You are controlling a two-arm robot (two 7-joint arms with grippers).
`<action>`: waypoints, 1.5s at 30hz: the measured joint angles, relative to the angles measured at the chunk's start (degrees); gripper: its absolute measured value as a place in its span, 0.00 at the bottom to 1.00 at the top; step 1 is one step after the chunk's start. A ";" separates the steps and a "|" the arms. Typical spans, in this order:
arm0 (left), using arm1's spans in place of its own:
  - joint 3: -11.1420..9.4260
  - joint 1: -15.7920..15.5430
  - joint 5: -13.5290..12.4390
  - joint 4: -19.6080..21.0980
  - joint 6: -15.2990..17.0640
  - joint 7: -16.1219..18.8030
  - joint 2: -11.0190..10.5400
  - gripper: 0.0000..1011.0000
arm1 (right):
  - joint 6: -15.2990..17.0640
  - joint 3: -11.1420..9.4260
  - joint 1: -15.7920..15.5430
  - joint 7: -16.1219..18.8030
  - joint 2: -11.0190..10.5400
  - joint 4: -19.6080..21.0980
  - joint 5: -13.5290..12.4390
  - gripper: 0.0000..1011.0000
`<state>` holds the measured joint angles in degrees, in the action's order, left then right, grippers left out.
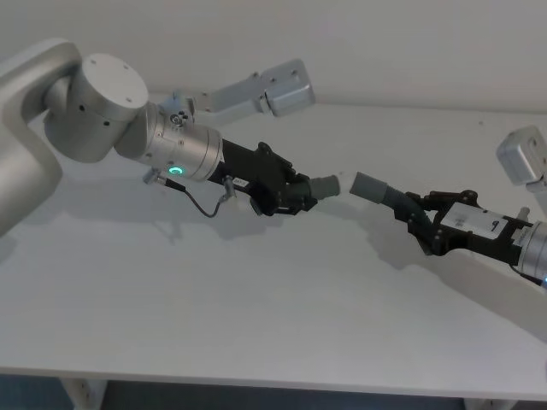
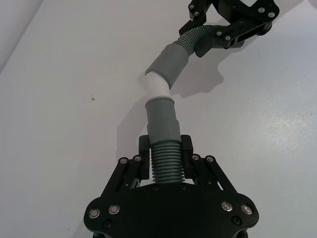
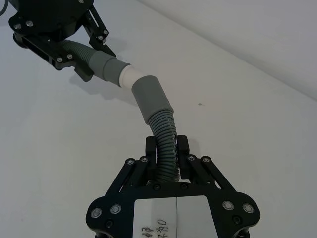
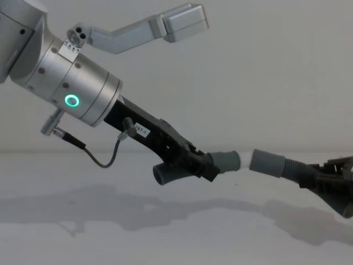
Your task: Use both hands to pick up one end of the pipe from the table, align the ends, and insert them.
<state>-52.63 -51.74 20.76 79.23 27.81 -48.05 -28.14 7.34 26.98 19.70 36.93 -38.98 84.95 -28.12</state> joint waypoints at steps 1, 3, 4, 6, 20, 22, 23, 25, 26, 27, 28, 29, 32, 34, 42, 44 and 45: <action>-0.05 0.02 0.03 0.05 0.10 0.05 0.00 0.35 | -0.01 0.00 0.02 0.00 0.01 -0.04 -0.03 0.24; -0.11 0.05 0.04 0.12 0.24 0.12 -0.01 0.35 | -0.06 0.00 0.08 0.01 0.02 -0.14 -0.15 0.24; -0.11 0.05 0.04 0.12 0.24 0.12 -0.01 0.35 | -0.10 0.00 0.12 0.03 0.03 -0.19 -0.19 0.24; -0.18 0.06 0.04 0.16 0.29 0.14 -0.01 0.35 | -0.35 0.03 0.21 0.15 0.02 -0.34 -0.23 0.24; -0.76 -0.59 -0.27 -0.11 0.02 -0.80 -0.09 0.35 | -4.37 0.86 1.19 3.20 -0.45 -1.96 0.92 0.24; -0.81 -0.65 -0.29 -0.17 -0.05 -0.90 -0.10 0.35 | -4.82 0.97 1.29 3.56 -0.50 -2.13 1.08 0.24; -0.85 -0.72 -0.31 -0.21 -0.11 -0.97 -0.10 0.35 | -5.08 1.01 1.35 3.73 -0.53 -2.21 1.19 0.24; -0.89 -0.78 -0.33 -0.27 -0.17 -1.10 -0.10 0.35 | -5.29 1.05 1.42 3.92 -0.56 -2.28 1.30 0.24; -0.90 -0.80 -0.34 -0.28 -0.19 -1.14 -0.10 0.35 | -5.40 1.07 1.44 4.02 -0.58 -2.32 1.36 0.24; -0.92 -0.82 -0.35 -0.30 -0.21 -1.17 -0.11 0.35 | -5.57 1.12 1.47 4.15 -0.61 -2.39 1.41 0.24; -0.94 -0.86 -0.36 -0.33 -0.26 -1.22 -0.11 0.35 | -5.65 1.14 1.48 4.21 -0.62 -2.42 1.44 0.24; -0.95 -0.88 -0.36 -0.34 -0.28 -1.24 -0.10 0.35 | -5.82 1.17 1.52 4.33 -0.64 -2.49 1.49 0.24; -1.00 -0.92 -0.38 -0.39 -0.35 -1.33 -0.11 0.35 | -6.01 1.21 1.59 4.52 -0.66 -2.57 1.58 0.24; -1.02 -0.95 -0.40 -0.41 -0.37 -1.36 -0.11 0.35 | -6.19 1.24 1.62 4.62 -0.68 -2.63 1.66 0.24; -1.08 -1.02 -0.45 -0.46 -0.45 -1.50 -0.14 0.35 | -6.57 1.28 1.69 4.94 -0.71 -2.78 1.82 0.24; -1.09 -1.03 -0.46 -0.48 -0.47 -1.52 -0.15 0.35 | -6.68 1.30 1.70 4.99 -0.72 -2.81 1.84 0.24; -1.09 -1.04 -0.46 -0.48 -0.48 -1.52 -0.14 0.35 | -6.72 1.30 1.71 5.00 -0.73 -2.81 1.85 0.24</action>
<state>-53.73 -52.78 20.31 78.75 27.33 -49.57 -28.28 0.63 28.28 21.41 41.93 -39.71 82.14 -26.28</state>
